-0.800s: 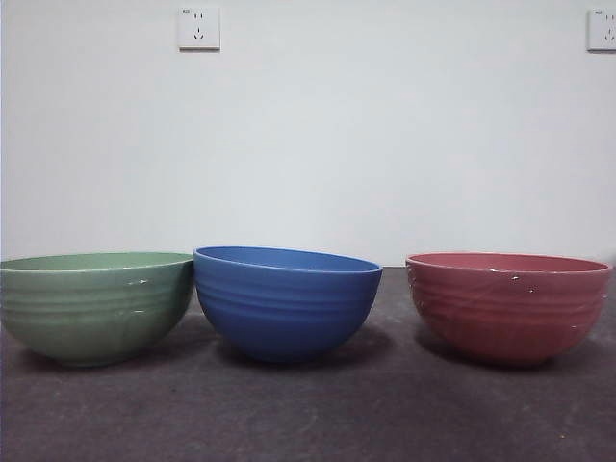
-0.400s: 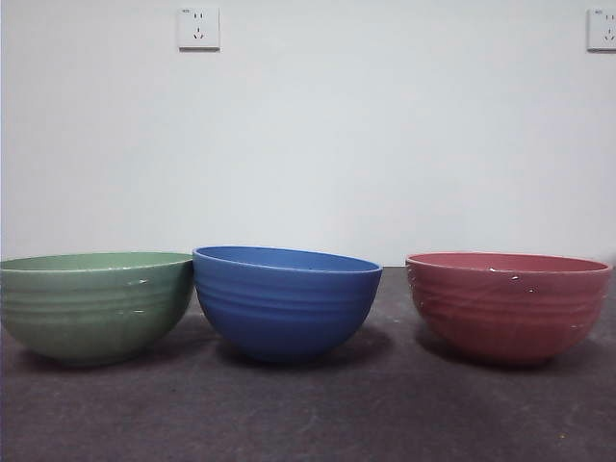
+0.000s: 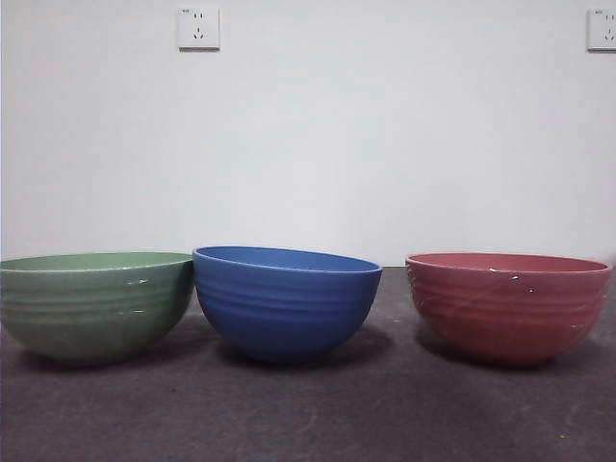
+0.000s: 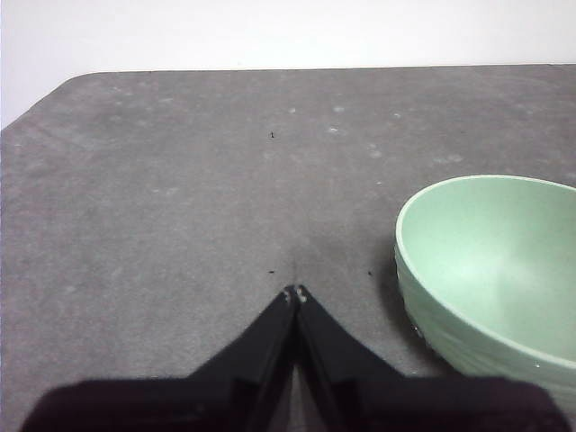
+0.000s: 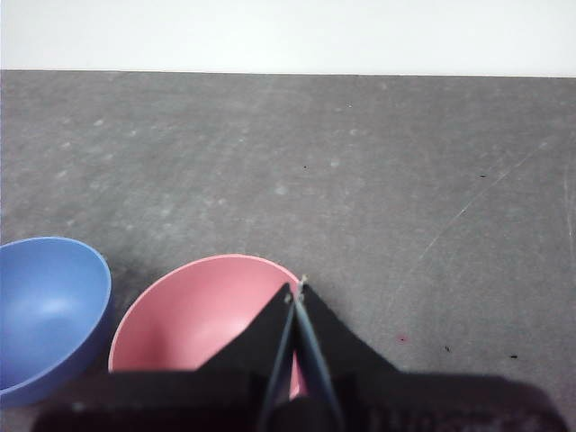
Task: Pick up the green bowl on the top,put the green bowl on the left,pick up the red bowl in the middle,put the red bowl on the right
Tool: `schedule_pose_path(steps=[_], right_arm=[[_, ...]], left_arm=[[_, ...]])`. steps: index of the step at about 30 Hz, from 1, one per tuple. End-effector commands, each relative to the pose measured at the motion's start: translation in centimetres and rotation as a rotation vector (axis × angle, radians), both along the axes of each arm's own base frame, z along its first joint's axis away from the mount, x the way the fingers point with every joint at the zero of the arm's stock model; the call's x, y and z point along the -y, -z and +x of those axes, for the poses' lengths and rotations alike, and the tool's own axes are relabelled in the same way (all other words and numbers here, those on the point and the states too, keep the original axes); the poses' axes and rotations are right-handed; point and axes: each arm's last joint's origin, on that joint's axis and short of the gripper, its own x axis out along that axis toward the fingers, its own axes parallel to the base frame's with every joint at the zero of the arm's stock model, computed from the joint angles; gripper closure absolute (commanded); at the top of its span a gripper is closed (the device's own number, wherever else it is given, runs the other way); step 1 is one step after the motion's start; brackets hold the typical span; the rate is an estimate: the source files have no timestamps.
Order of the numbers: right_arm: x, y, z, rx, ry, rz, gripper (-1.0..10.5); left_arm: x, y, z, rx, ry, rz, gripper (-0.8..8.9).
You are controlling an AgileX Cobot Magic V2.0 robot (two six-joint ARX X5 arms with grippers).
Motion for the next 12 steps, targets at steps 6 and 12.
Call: schedule_pose_path(steps=[6, 12], right_arm=[[0.3, 0.2, -0.6, 0.027, 0.008, -0.083, 9.6], [1.0, 2.7, -1.9, 0.183, 0.053, -0.084, 9.6]], left_arm=[[0.0, 0.4, 0.0, -0.016, -0.003, -0.009, 8.17], [0.0, 0.4, 0.0, -0.016, -0.003, -0.009, 8.17]])
